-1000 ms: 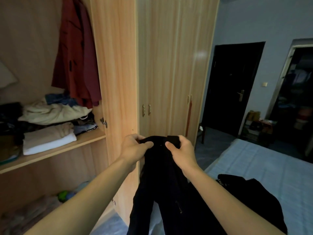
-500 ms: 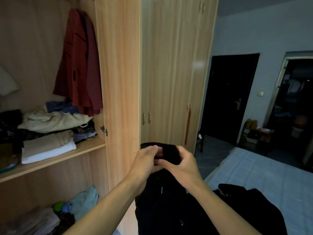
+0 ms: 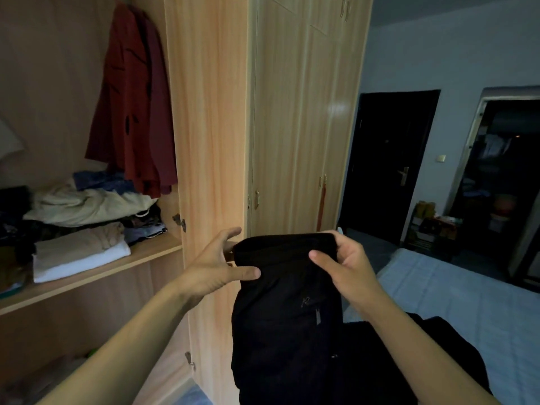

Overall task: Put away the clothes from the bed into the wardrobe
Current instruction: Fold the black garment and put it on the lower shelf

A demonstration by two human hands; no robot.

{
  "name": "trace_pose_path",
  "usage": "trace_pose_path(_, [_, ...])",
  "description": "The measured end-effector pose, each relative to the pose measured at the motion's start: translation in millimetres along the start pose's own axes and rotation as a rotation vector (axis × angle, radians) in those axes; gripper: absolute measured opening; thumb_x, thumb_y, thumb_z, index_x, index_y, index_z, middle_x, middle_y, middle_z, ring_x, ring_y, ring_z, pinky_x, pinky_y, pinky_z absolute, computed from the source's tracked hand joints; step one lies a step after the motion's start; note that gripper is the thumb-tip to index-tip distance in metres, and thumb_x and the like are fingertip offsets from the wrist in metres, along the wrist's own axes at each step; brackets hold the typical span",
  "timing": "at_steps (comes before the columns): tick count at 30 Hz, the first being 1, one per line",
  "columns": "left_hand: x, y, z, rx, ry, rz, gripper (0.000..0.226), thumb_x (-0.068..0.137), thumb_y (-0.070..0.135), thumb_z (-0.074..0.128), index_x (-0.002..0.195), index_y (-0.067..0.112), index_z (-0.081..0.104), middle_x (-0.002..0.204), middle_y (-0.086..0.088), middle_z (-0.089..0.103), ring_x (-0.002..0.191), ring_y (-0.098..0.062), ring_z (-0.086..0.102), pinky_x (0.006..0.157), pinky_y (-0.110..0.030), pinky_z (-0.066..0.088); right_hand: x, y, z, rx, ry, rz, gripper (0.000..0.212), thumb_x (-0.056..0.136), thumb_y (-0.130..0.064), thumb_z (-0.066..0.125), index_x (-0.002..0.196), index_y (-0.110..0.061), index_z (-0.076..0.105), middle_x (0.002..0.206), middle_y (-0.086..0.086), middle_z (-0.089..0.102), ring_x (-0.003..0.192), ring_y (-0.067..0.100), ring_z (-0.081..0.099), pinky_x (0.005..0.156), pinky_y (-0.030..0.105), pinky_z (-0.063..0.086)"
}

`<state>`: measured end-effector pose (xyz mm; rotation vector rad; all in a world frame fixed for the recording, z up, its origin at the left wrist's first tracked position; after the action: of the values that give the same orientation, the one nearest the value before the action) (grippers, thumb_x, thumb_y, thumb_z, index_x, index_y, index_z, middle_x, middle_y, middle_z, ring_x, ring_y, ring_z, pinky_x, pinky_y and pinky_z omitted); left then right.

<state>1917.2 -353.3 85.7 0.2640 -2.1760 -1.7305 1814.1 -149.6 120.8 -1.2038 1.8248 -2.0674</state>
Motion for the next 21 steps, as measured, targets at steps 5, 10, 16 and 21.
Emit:
trace_pose_path(5, [0,40,23,-0.221,-0.047,0.161,0.043,0.064,0.005,0.087,0.103,0.000,0.069,0.094,-0.010,0.074,0.089,-0.023,0.070,0.069,-0.024,0.056,1,-31,-30,-0.022,0.053,-0.049,0.017,0.091,0.001,0.063,0.105,-0.008,0.068,0.097,0.008,0.073,0.094,0.021,0.070,0.084,0.033,0.058])
trace_pose_path(10, [18,85,66,-0.128,-0.044,0.323,0.026,0.070,0.000,0.085,0.085,0.001,0.064,0.076,-0.006,0.065,0.071,-0.018,0.064,0.062,-0.030,0.055,-20,-54,-86,-0.194,0.227,-0.076,0.013,0.094,-0.003,0.062,0.105,-0.008,0.067,0.100,0.014,0.071,0.095,0.023,0.070,0.085,0.039,0.058])
trace_pose_path(16, [36,121,151,-0.017,-0.079,0.446,0.027,0.068,0.006,0.089,0.079,0.018,0.068,0.076,-0.001,0.070,0.070,-0.017,0.067,0.066,-0.041,0.060,-82,-71,-159,-0.313,0.453,0.013,0.017,0.093,-0.013,0.066,0.110,-0.013,0.066,0.101,0.004,0.074,0.097,0.019,0.072,0.081,0.035,0.059])
trace_pose_path(21, [29,130,225,0.021,-0.155,0.455,0.031,0.062,0.016,0.091,0.077,0.028,0.067,0.080,0.000,0.071,0.076,-0.022,0.070,0.071,-0.051,0.061,-149,-80,-207,-0.615,0.583,0.111,0.044,0.074,-0.017,0.086,0.108,-0.026,0.060,0.097,-0.012,0.071,0.091,-0.002,0.068,0.074,0.021,0.057])
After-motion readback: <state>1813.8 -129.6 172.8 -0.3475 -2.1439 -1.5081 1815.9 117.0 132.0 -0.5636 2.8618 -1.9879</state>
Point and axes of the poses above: each hand's wrist, its own x-axis towards the middle knuckle, its own z-axis out of the palm, y = z × x, the point moved 10 cm from there along x, towards the middle knuckle
